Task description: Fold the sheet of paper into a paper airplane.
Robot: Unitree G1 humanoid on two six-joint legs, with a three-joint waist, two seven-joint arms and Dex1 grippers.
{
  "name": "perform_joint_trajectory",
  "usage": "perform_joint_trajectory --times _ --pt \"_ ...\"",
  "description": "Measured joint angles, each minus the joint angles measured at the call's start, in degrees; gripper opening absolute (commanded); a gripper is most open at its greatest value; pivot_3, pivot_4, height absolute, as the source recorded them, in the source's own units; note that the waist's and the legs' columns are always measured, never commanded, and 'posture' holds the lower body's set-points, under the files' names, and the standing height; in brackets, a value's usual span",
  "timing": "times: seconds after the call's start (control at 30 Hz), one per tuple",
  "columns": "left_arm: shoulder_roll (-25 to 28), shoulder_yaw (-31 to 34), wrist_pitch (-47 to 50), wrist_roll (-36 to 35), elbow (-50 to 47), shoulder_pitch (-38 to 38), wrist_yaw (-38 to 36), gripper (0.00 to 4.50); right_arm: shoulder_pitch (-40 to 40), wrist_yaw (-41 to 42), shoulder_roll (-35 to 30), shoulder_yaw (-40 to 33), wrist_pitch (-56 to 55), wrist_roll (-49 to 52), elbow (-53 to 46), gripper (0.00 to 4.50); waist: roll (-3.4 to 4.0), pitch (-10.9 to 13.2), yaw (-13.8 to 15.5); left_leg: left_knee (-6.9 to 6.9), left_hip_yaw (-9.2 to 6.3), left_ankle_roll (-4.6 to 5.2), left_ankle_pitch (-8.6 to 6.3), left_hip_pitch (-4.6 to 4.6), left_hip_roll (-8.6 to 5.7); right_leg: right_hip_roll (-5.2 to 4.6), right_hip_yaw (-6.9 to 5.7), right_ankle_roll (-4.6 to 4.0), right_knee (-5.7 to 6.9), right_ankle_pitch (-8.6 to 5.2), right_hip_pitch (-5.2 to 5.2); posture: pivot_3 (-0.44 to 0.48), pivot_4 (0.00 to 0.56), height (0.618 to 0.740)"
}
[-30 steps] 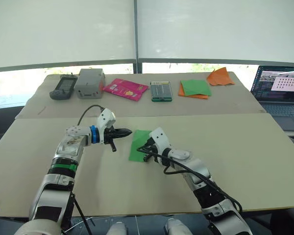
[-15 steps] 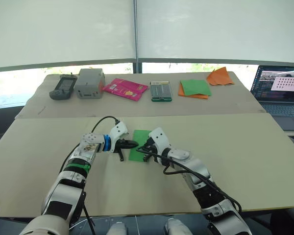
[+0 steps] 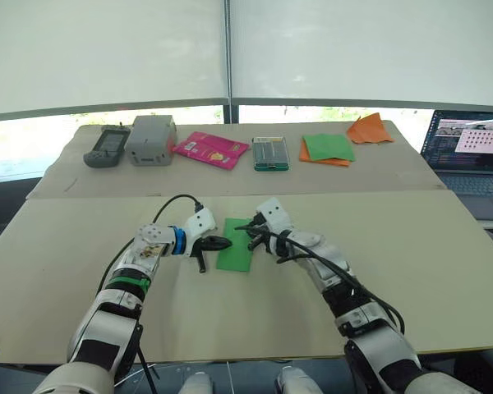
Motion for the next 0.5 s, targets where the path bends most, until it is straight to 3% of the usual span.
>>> perform_joint_trajectory --times 0.5 --pt "0.6 0.0 1.2 0.1 -2.4 1.1 0.0 0.00 -8.0 0.7 1.8 -2.7 -9.1 -1.8 16.5 0.02 0.02 0.0 -0.3 -0.01 0.00 0.00 0.00 0.06 0.00 0.00 0.01 0.00 0.08 0.00 0.01 0.000 0.150 0.740"
